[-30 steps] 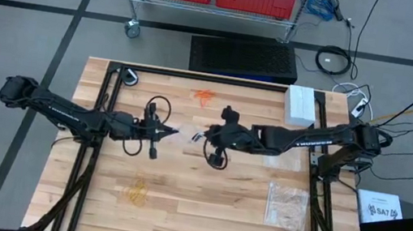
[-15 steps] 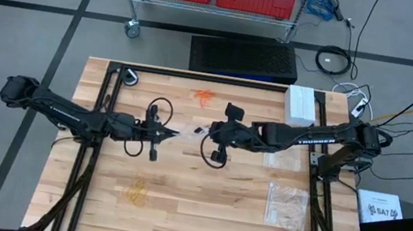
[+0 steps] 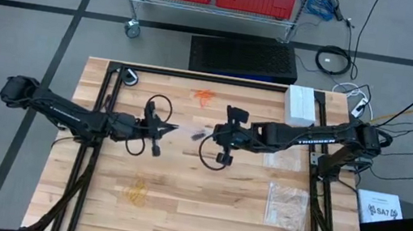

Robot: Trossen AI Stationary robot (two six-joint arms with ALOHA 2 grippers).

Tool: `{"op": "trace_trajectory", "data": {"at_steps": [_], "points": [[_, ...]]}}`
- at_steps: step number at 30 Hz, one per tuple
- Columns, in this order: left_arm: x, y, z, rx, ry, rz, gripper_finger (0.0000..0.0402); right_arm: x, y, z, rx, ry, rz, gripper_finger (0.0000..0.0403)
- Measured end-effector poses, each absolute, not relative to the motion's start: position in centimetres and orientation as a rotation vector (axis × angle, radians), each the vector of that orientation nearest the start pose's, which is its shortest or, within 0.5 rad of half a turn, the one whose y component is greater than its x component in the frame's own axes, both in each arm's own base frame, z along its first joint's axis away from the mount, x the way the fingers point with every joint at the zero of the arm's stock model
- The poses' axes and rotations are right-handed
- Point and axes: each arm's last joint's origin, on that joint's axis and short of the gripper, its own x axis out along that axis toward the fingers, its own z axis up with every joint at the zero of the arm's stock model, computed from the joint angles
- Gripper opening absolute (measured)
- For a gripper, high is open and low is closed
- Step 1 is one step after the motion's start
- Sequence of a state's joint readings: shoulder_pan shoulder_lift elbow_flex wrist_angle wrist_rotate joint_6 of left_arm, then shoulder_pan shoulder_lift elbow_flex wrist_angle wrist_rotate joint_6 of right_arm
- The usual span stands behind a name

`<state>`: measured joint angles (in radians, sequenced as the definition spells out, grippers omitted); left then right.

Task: Sort rubber bands
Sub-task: Put the left black rubber band on the zip bag

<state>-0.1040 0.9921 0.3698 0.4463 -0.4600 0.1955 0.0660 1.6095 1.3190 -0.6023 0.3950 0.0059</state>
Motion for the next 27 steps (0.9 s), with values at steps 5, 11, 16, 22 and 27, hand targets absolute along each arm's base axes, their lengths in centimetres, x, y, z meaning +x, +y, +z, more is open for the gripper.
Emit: {"op": "trace_trajectory", "data": {"at_steps": [5, 11, 16, 22, 27], "points": [[19.7, -0.5, 21.5, 0.262, 0.236, 0.435, 0.0, 33.9, 0.6, 28.1, -0.19, 0.887, -0.328, 0.0087], [18.6, -0.1, 21.8, 0.269, 0.266, 0.535, 0.0, 33.9, 0.6, 28.1, -0.179, 0.892, -0.329, 0.0134], [17.4, 0.4, 22.9, 0.242, 0.222, 0.564, 0.0, 33.7, 0.7, 27.9, -0.125, 0.912, -0.335, 0.0155], [15.7, 0.9, 24.2, 0.203, 0.154, 0.599, 0.0, 34.1, 1.0, 25.8, -0.03, 0.837, -0.229, 0.0159], [14.5, 1.1, 24.7, 0.187, 0.125, 0.612, 0.0, 34.3, 1.0, 23.0, 0.034, 0.711, -0.175, 0.016]]}}
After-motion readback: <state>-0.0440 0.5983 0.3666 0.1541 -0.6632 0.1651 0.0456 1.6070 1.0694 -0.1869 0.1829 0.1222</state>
